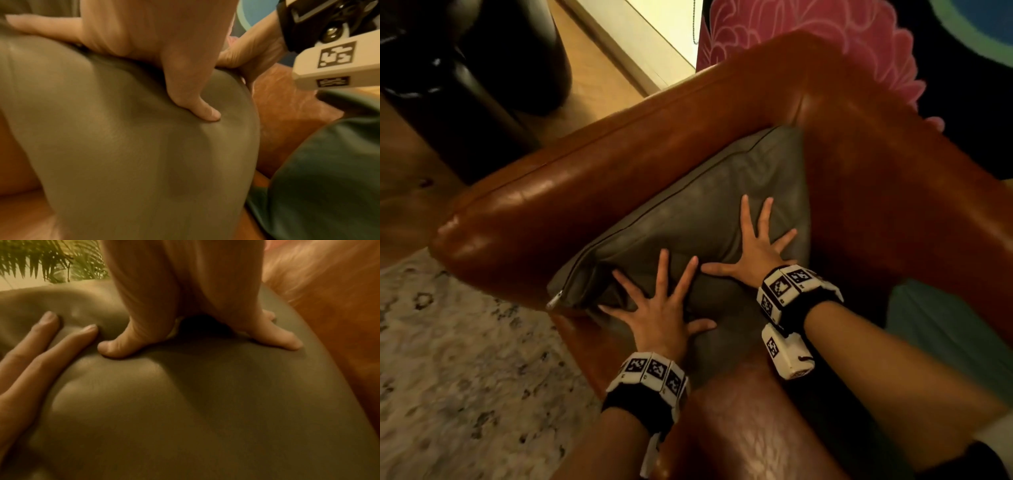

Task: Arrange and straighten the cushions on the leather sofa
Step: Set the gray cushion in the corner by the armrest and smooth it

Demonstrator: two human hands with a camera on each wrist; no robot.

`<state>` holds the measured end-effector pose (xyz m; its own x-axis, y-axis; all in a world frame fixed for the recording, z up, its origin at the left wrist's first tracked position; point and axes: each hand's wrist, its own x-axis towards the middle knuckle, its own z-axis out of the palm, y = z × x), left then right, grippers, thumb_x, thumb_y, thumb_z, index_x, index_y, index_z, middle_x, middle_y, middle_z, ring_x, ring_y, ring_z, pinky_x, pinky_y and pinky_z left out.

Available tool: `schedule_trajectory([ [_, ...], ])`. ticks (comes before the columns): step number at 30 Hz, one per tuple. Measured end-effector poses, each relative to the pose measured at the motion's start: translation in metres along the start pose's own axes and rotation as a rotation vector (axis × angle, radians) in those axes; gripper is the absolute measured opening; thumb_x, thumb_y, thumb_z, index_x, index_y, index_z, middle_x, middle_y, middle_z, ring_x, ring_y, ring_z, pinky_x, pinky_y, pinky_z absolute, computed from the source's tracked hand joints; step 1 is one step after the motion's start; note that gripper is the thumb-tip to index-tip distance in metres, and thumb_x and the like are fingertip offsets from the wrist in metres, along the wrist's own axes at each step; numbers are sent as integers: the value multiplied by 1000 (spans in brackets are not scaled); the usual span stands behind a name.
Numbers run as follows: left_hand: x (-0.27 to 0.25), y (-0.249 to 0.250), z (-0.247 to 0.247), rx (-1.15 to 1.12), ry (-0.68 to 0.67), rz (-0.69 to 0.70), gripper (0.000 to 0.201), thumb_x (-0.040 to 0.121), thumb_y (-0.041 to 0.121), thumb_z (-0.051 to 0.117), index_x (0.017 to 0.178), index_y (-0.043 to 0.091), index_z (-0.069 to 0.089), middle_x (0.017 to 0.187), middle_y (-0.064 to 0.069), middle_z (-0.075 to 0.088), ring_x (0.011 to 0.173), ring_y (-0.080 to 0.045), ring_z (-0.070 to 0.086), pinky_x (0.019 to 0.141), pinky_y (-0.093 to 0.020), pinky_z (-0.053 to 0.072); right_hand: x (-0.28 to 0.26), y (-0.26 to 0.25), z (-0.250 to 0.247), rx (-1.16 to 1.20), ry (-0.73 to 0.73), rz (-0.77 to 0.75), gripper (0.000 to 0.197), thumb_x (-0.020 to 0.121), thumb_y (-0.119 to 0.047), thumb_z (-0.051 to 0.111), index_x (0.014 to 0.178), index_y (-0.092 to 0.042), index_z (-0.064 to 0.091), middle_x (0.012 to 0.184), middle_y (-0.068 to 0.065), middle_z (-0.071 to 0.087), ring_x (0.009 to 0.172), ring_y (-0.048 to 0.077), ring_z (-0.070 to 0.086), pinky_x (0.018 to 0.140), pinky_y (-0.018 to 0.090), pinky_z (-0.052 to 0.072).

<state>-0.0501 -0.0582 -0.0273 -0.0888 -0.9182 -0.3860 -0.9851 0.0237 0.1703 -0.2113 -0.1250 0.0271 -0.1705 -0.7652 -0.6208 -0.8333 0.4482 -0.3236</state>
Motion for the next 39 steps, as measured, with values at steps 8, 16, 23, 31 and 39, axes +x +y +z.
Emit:
schedule_trajectory([
  [8, -48, 2, -10, 6, 368, 242, 83, 83, 77, 34, 151, 35, 11, 159, -4, 12, 147, -34, -14, 102, -78, -2, -45, 27, 11, -19, 141, -204, 98, 74, -86, 34, 142, -53, -27, 151, -8, -45, 141, 37, -37, 110, 70, -12],
  [16, 13, -11, -12, 49, 183, 146, 84, 79, 85, 13, 148, 46, -13, 158, 9, -22, 141, -42, -25, 96, -82, 1, 9, -8, 30, -161, 226, -103, 54, 97, -63, 6, 144, -57, -20, 158, -9, -36, 144, 36, -31, 108, 72, -12],
  [23, -2, 12, -27, 48, 160, 145, 84, 84, 78, 21, 150, 37, -11, 162, -1, -13, 143, -47, -15, 98, -80, 2, 4, 2, 0, -112, 72, -97, 54, 96, -67, 15, 145, -62, -8, 161, -15, -26, 146, 34, -28, 110, 69, -11],
  [31, -48, 32, -30, -55, 229, 425, 102, 70, 45, 71, 154, 30, 13, 161, -13, 15, 145, -45, 8, 101, -80, 9, -45, 55, -22, 114, 226, -191, 61, 100, -49, 40, 141, -57, -4, 162, -8, -22, 147, 29, -26, 120, 57, -2],
  [39, -26, 46, -31, -188, 53, 66, 111, 66, 87, 44, 137, 50, -34, 149, 4, -44, 133, -48, -38, 96, -83, -2, -23, 41, -37, -376, -32, -372, 96, 70, -84, 48, 136, -65, -20, 155, -15, -39, 141, 38, -36, 108, 77, -7],
])
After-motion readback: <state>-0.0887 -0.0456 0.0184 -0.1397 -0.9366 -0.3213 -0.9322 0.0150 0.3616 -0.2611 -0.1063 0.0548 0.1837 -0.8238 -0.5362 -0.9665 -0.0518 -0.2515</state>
